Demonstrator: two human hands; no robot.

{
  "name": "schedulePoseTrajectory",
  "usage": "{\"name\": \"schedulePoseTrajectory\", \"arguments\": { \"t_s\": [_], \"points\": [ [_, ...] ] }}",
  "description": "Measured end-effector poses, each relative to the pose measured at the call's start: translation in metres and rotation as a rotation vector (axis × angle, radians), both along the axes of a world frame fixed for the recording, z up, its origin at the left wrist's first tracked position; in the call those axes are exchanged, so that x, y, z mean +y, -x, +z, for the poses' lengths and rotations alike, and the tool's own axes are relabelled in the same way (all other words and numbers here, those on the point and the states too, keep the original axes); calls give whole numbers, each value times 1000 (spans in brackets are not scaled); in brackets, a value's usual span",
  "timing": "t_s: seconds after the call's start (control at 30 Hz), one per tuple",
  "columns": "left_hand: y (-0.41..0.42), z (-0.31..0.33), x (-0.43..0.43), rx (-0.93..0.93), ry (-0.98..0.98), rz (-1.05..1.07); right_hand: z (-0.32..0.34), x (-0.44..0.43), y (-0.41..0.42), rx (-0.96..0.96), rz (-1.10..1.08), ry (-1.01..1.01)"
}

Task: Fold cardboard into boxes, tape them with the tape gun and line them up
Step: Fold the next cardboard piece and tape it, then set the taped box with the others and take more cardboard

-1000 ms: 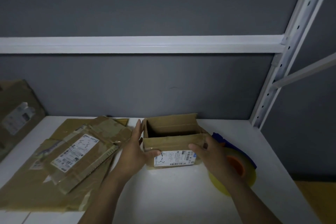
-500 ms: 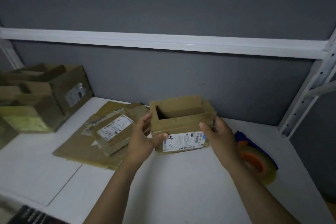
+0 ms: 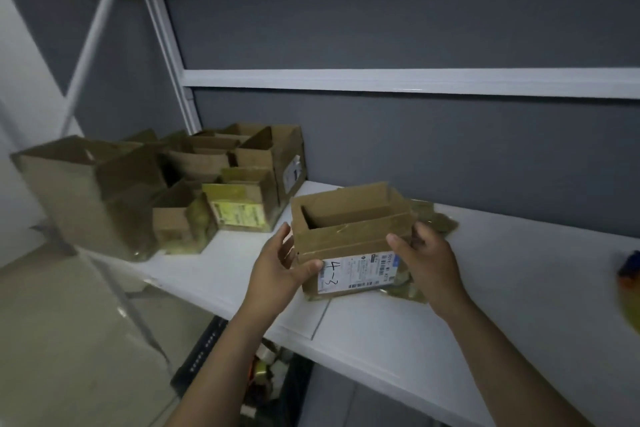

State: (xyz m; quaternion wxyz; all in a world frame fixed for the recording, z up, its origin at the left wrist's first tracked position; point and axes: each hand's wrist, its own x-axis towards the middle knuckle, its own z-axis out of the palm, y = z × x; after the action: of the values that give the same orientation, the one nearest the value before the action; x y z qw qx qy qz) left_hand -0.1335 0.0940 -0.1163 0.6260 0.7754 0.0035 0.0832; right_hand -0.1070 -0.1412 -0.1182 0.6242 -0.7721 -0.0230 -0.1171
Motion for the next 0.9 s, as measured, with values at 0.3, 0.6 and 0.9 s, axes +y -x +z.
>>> {"name": "schedulePoseTrajectory", "arguments": {
  "t_s": [0.3, 0.6, 0.9],
  "points": [
    [-16, -11, 136, 35, -229, 100, -18, 137, -16, 60, 30, 54],
    [-86, -18, 207, 16, -360, 154, -46, 224, -75, 78, -2, 134],
    [-122, -31, 259, -93, -601, 152, -51, 276, -101, 29, -87, 389]
  ]
}}
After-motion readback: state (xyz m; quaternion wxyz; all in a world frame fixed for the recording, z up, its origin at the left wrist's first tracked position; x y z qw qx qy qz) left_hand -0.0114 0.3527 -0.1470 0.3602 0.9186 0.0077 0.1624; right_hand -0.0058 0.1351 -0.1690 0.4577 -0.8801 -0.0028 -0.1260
